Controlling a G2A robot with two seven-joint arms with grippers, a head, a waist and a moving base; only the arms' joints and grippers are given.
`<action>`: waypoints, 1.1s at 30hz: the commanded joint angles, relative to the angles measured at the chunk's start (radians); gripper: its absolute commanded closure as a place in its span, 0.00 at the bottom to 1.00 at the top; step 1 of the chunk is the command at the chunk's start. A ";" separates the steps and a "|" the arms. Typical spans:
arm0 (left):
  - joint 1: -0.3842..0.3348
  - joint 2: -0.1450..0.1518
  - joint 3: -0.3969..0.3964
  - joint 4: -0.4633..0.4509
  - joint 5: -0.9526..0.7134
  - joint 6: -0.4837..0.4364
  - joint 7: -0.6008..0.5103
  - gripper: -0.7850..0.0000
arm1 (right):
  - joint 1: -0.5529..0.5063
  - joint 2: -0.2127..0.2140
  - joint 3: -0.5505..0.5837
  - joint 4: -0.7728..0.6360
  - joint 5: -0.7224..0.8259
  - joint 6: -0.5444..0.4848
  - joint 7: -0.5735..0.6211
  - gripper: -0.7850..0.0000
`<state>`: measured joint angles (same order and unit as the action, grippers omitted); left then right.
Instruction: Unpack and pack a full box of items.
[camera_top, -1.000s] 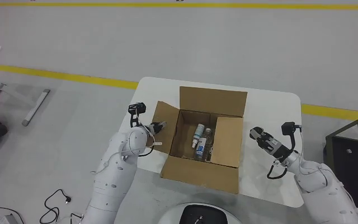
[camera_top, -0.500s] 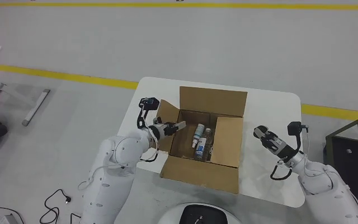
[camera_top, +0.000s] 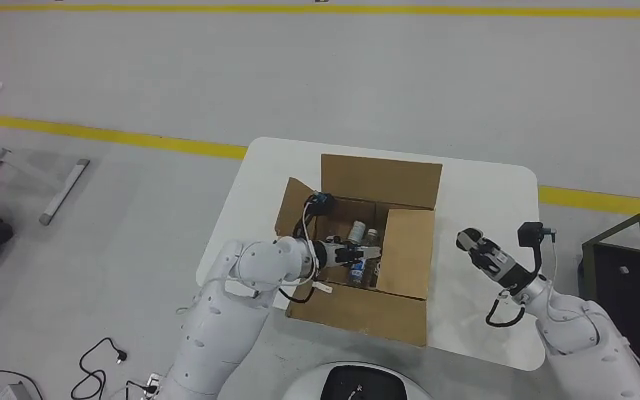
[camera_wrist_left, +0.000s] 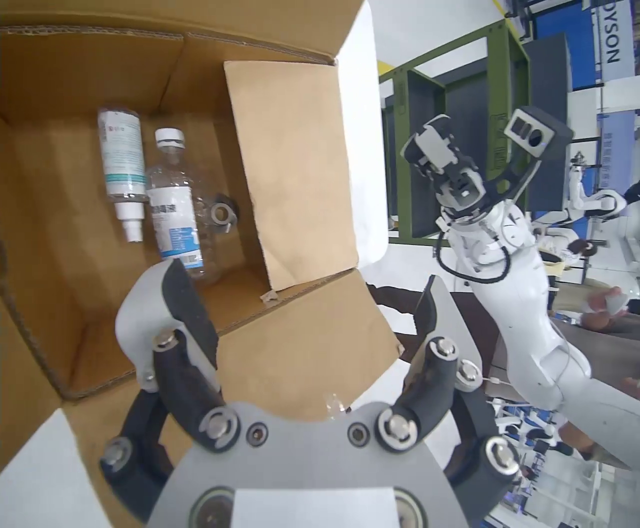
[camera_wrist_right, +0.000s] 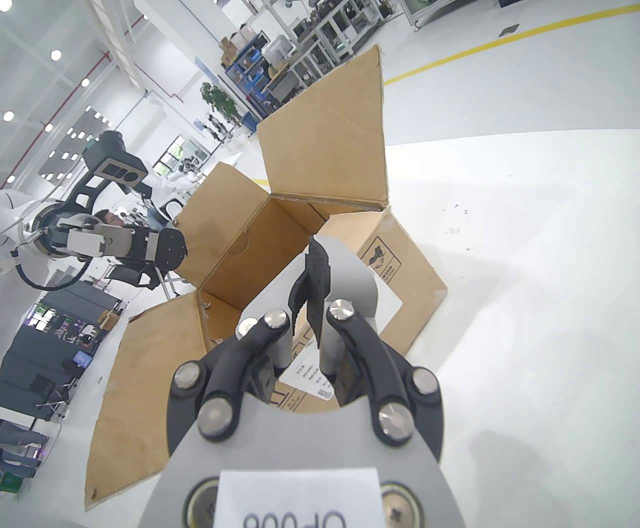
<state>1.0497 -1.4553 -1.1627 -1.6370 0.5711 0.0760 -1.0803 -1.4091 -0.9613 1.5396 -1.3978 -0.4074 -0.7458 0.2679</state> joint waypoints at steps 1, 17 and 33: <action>0.000 0.000 0.000 -0.001 0.013 -0.001 0.000 0.00 | -0.005 0.000 0.001 -0.009 -0.001 0.001 -0.001 1.00; -0.004 -0.009 0.062 0.030 -0.016 -0.024 0.108 0.00 | -0.036 -0.006 0.010 -0.041 -0.065 0.046 -0.048 1.00; -0.237 -0.067 0.267 0.465 -0.007 -0.070 0.298 0.00 | -0.086 -0.003 0.071 -0.040 -0.062 0.046 -0.062 1.00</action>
<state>0.8245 -1.5181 -0.9096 -1.2010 0.5512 0.0092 -0.8038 -1.4915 -0.9638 1.6091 -1.4361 -0.4697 -0.7005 0.2062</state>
